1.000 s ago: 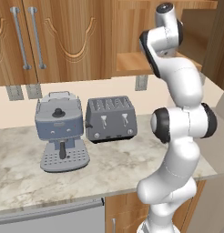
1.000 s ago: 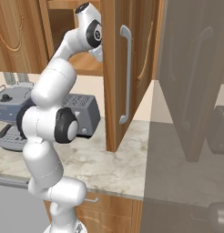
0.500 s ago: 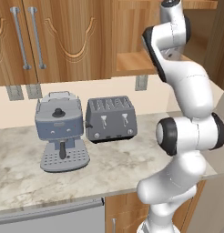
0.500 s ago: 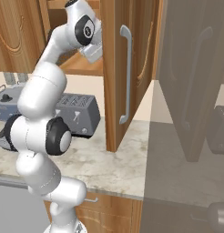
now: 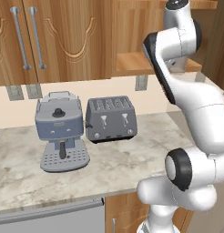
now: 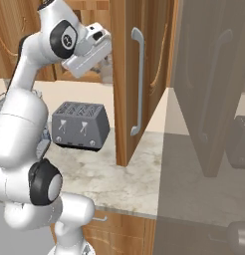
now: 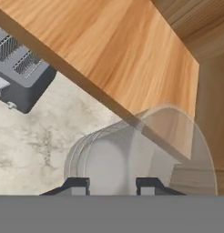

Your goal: There is a bowl on the dining counter. Grab a lemon wedge from the fridge and place it in the bowl. Then get the liquor bottle and glass cup from the cabinet and place them next to the bowl.

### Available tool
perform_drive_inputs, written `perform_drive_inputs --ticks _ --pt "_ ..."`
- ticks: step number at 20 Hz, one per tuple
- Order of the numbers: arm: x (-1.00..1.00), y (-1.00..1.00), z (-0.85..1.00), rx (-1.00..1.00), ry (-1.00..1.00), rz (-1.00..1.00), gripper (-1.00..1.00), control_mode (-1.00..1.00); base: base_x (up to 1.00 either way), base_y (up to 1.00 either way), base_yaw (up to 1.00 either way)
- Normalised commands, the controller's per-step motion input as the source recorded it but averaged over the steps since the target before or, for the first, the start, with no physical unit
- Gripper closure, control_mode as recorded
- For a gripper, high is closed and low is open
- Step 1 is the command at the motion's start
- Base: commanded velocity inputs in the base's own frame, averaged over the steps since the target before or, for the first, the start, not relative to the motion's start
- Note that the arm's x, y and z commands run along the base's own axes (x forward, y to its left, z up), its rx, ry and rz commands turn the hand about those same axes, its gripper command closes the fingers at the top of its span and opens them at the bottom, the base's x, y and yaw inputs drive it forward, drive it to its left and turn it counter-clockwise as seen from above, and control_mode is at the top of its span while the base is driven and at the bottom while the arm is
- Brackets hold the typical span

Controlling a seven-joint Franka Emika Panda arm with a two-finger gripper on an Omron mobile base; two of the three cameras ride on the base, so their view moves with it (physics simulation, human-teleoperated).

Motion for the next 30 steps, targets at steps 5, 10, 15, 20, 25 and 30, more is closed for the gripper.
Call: perform_drive_inputs --ticks 5,10,15,20,25,30 --pt "-1.00 0.62 0.00 0.03 0.00 0.00 1.00 -1.00 0.00 0.00 0.00" --pt "-1.00 0.50 -0.12 0.06 0.03 -0.01 1.00 -1.00 0.00 0.00 0.00" --pt "-0.95 0.28 -0.28 0.11 0.06 -0.02 1.00 -1.00 0.00 0.00 0.00" --pt "-0.42 0.32 -0.25 0.04 0.06 -0.01 1.00 -1.00 0.00 0.00 0.00" --pt "0.00 0.33 -0.23 0.00 0.10 0.00 1.00 -1.00 0.00 0.00 0.00" --pt "-0.17 0.05 -0.18 0.00 0.06 0.00 1.00 -1.00 0.00 0.00 0.00"
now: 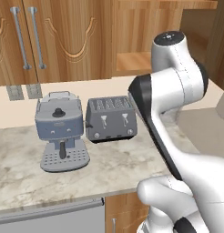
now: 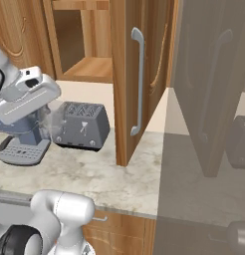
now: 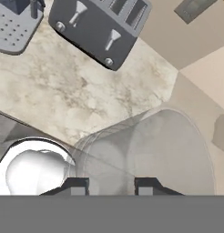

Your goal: There is a bowl on the dining counter. Grab a lemon wedge from the fridge and place it in the bowl. Then get the liquor bottle and glass cup from the cabinet and place them next to the bowl.

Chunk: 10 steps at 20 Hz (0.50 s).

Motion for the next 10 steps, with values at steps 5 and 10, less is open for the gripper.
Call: perform_drive_inputs --ticks 5,10 --pt "-0.17 0.00 -0.03 0.00 0.00 0.00 1.00 1.00 -0.80 0.15 0.00" --pt "0.00 0.00 0.00 0.00 0.00 0.00 1.00 1.00 -1.00 0.46 0.00"
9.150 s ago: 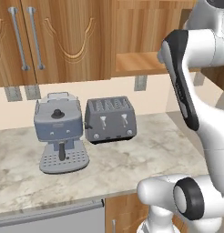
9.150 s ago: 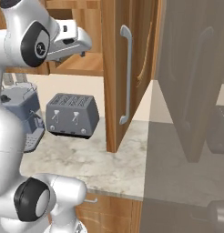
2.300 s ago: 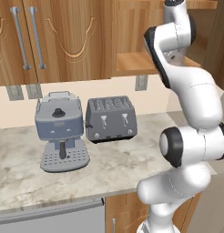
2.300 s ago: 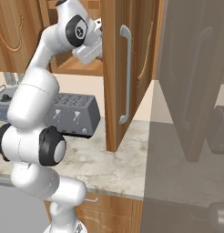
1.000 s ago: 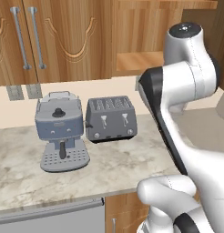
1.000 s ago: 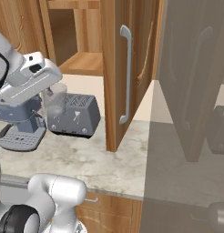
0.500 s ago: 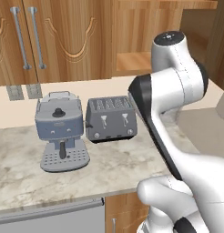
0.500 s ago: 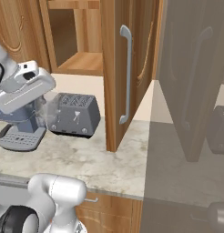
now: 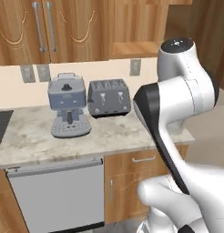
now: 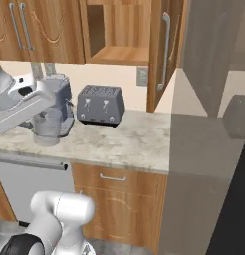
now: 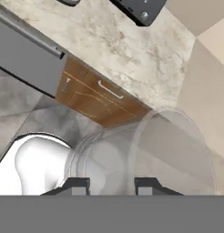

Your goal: There is a bowl on the dining counter. Grab a lemon wedge from the fridge and place it in the bowl. Then get the liquor bottle and glass cup from the cabinet and place them next to the bowl.

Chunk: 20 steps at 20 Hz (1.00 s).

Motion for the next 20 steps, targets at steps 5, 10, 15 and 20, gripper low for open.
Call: perform_drive_inputs --ticks 5,10,15,20 --pt "0.00 0.00 0.00 0.00 0.00 0.00 1.00 1.00 -0.77 0.59 0.31" --pt "0.00 0.00 0.00 0.00 0.00 0.00 1.00 1.00 -0.43 0.59 0.70" --pt "0.00 0.00 0.00 0.00 0.00 0.00 1.00 1.00 -0.33 0.51 0.81" --pt "0.00 0.00 0.00 0.00 0.00 0.00 1.00 1.00 -0.45 0.46 0.84"
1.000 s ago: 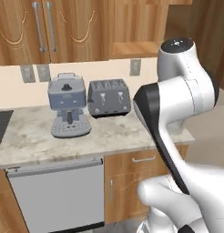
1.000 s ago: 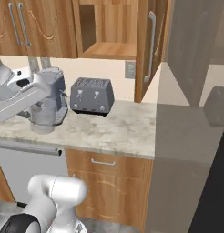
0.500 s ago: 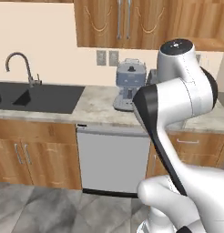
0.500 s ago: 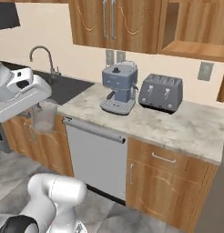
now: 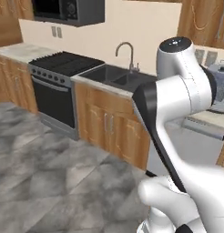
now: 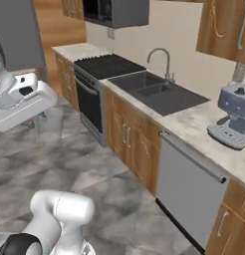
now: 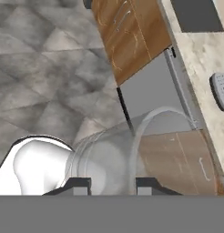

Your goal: There is a bowl on the dining counter. Grab a lemon wedge from the fridge and place it in the bowl. Then get the liquor bottle and glass cup from the cabinet and place them next to the bowl.

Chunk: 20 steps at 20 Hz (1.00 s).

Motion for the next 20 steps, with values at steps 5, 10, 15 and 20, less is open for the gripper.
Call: perform_drive_inputs --ticks 5,10,15,20 --pt "0.00 0.00 0.00 0.00 0.00 0.00 1.00 1.00 -0.46 0.51 0.83" --pt "0.00 0.00 0.00 0.00 0.00 0.00 1.00 1.00 -0.40 0.54 0.80" --pt "0.00 0.00 0.00 0.00 0.00 0.00 1.00 1.00 -0.20 0.74 0.67" --pt "0.00 0.00 0.00 0.00 0.00 0.00 1.00 1.00 0.00 1.00 0.16"
